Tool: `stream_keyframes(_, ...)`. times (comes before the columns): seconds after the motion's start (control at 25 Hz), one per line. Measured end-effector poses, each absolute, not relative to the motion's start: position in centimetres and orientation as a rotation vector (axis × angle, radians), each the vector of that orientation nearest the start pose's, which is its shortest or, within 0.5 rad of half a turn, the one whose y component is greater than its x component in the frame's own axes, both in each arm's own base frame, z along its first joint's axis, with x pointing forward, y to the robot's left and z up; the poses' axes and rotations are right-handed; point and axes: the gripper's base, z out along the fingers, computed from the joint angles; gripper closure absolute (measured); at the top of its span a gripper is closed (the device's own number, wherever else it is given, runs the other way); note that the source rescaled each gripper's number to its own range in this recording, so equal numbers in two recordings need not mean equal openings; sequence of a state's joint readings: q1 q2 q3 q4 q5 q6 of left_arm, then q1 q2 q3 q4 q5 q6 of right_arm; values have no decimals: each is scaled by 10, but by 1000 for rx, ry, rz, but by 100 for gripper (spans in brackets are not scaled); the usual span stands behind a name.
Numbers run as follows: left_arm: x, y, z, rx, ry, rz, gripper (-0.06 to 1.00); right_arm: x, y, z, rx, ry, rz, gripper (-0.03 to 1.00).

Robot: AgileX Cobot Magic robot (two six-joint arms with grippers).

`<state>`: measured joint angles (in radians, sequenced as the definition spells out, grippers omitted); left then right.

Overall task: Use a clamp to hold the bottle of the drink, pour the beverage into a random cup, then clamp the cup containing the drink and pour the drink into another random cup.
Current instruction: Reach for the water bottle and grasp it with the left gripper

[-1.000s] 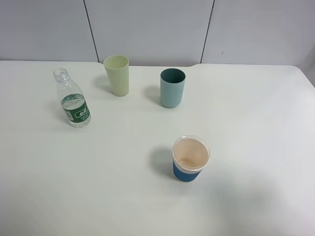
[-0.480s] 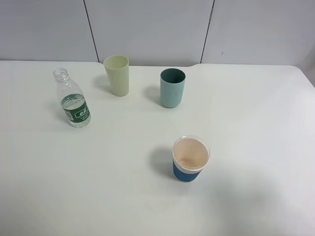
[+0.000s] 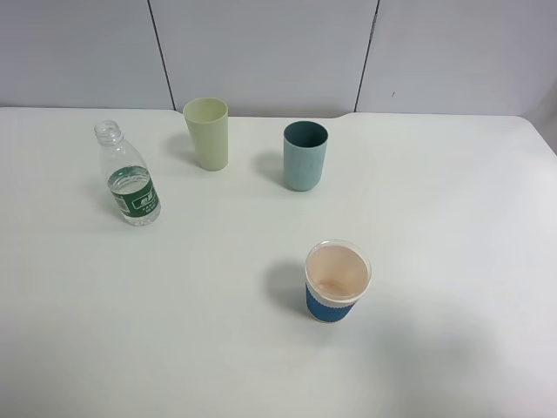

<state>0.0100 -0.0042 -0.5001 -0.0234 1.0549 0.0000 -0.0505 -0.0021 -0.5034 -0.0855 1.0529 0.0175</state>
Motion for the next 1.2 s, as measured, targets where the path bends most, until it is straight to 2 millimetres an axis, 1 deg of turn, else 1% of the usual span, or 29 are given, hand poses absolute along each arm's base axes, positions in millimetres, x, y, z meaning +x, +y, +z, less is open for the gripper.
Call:
stream_keyframes(0.84, -4, -2, 279, -16, 2041, -27, -6, -6, -6, 279, 73, 2029, -123, 41)
stream_keyframes(1.0, 12, -3, 294, -12, 2068, -42, -6, -6, -6, 279, 73, 2029, -123, 41)
stream_keyframes(1.2, 46, -4, 308, 3, 2145, -47, -6, -6, -6, 279, 73, 2029, -123, 41)
